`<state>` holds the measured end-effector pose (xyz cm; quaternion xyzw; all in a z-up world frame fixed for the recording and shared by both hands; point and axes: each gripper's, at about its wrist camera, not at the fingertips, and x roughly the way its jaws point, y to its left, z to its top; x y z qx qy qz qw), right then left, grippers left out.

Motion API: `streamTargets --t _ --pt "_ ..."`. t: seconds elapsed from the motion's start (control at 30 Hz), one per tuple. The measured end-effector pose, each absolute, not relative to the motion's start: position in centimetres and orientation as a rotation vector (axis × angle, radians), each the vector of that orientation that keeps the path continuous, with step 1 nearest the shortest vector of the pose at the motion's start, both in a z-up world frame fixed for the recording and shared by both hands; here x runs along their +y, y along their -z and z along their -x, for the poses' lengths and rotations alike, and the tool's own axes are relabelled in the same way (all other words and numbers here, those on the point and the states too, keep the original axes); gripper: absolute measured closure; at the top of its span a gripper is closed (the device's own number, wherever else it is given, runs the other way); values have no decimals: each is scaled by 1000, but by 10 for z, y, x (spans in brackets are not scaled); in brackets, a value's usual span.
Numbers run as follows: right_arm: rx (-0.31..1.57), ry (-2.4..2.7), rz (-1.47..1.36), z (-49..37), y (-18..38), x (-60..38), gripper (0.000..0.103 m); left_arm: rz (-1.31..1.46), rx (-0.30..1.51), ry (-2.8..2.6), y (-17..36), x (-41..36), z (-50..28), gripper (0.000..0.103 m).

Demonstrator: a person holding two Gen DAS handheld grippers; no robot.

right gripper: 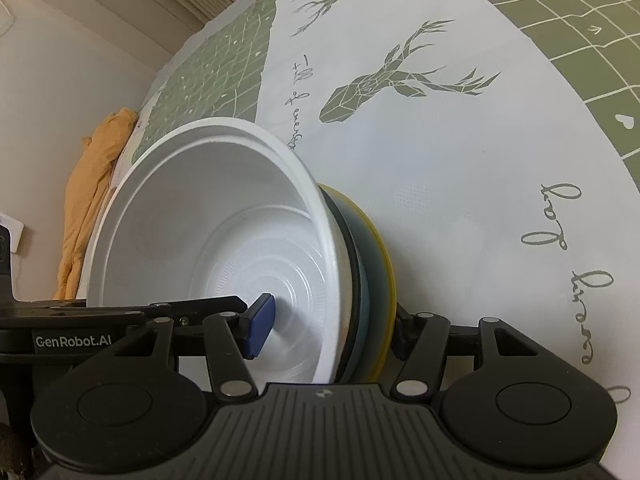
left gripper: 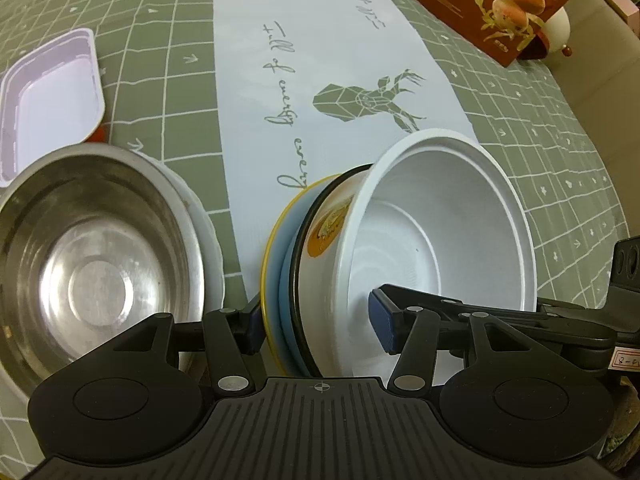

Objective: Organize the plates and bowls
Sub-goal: 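Lift the bowl stack with both grippers and carry it toward the steel bowl, then lower the bowl stack onto the steel bowl with both grippers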

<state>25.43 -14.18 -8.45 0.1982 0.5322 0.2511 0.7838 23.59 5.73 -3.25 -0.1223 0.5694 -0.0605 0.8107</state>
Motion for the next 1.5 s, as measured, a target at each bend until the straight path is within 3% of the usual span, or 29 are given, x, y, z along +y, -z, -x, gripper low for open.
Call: streamTargets --t 0.47,0.87,1.2,1.5 --pt "1145 -505 -382 -246 60 -132 44 316 1176 157 17 72 -226 47" --pt "1059 -588 -233 -239 -14 -47 45 410 1011 118 -35 156 -186 47" --pt "1213 -664 -122 -247 28 55 45 520 1079 9 17 238 -165 47" --pt "1237 -622 -62 -254 38 78 45 562 1024 37 41 257 -171 50"
